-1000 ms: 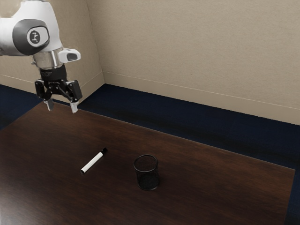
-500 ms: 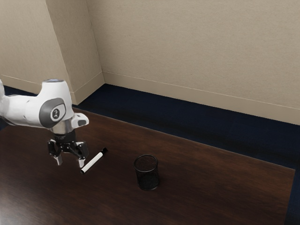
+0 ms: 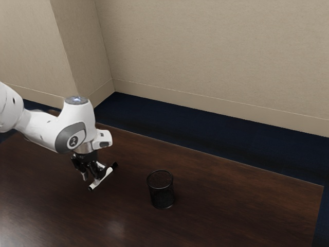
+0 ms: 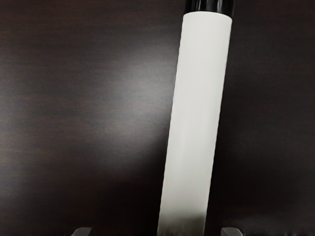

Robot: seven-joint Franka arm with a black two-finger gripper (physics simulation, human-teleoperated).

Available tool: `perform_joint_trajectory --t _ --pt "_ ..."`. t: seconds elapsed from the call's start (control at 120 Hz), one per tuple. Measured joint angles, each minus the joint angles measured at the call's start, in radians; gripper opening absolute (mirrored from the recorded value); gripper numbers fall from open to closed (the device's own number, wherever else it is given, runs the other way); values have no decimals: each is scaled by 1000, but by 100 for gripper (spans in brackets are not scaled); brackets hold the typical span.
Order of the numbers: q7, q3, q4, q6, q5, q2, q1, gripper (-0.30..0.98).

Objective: Put the marker into the pen holder.

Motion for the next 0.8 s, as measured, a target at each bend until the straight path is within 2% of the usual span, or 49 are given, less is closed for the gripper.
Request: perform_joint_trajectory --t 0.367,0.8 --pt "9 -21 -25 26 5 0 3 13" --pt "53 -29 -35 55 16 3 43 2"
